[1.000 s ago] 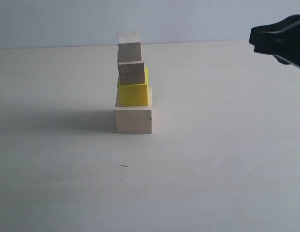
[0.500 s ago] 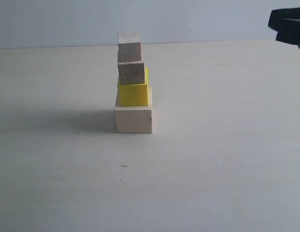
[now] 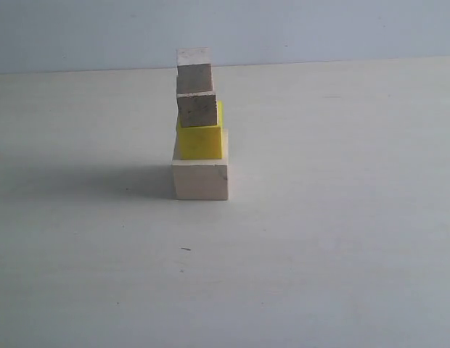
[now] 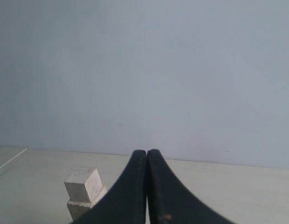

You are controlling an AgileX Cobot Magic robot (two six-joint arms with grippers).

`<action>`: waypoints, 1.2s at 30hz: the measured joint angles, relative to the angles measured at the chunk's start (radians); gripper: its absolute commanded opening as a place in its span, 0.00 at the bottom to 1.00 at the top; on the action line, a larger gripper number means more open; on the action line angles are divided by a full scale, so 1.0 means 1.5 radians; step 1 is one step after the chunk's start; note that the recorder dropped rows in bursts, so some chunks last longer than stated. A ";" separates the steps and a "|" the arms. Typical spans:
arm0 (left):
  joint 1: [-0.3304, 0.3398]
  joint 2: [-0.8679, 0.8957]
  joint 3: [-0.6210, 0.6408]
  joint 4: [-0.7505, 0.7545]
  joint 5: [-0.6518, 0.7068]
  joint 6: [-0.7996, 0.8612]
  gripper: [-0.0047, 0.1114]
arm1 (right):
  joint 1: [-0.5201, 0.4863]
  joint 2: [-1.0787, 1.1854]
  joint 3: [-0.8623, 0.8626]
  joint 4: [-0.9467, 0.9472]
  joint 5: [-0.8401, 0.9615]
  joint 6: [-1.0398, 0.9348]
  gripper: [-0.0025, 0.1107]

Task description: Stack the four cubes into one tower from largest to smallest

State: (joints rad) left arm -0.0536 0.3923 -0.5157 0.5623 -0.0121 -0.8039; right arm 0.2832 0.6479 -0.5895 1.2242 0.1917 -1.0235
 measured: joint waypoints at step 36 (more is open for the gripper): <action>0.000 -0.062 0.000 0.000 0.135 0.003 0.04 | 0.000 -0.019 0.000 0.000 0.000 0.004 0.02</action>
State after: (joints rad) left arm -0.0536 0.2991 -0.5157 0.5623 0.1909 -0.7993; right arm 0.2832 0.6199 -0.5895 1.2242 0.1917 -1.0174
